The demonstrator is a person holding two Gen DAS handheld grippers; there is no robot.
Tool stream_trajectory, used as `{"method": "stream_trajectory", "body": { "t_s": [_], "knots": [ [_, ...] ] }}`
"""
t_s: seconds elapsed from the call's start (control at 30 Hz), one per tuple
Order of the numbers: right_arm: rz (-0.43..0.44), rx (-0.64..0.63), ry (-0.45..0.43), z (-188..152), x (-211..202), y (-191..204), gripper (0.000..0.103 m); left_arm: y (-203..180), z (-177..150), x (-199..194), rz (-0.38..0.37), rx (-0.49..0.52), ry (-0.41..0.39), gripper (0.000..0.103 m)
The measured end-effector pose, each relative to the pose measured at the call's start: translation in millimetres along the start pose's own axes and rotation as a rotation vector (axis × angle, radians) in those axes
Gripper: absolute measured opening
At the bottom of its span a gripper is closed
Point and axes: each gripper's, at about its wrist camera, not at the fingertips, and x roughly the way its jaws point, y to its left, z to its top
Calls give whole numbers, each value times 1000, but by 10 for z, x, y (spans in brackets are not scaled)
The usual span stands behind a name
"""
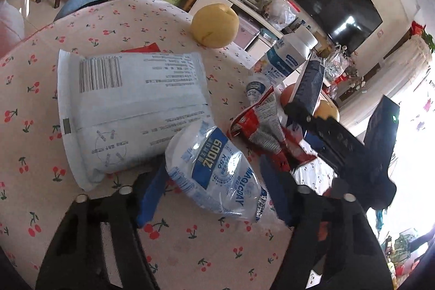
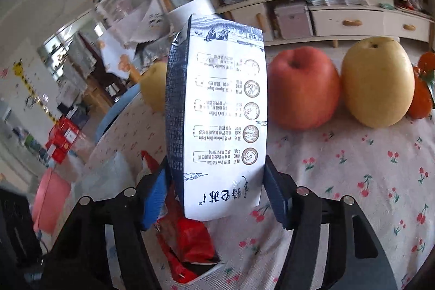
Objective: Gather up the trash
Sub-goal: 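Grasp the white milk carton with the right gripper while the left gripper grasps the white-blue MAGICDAY bag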
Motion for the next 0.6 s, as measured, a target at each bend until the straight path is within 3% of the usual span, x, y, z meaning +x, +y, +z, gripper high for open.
{"method": "stream_trajectory", "body": {
  "t_s": [0.17,0.37,0.6],
  "knots": [
    [25,-66,29,-154,-65,184,65,42,-28,-2,-5,-5,9,44],
    [48,-99,64,-369,-137,401,65,43,-73,-23,-32,16,15,29],
    [63,-97,66,-521,-281,578,65,44,-78,-159,-65,64,-14,18]
  ]
}}
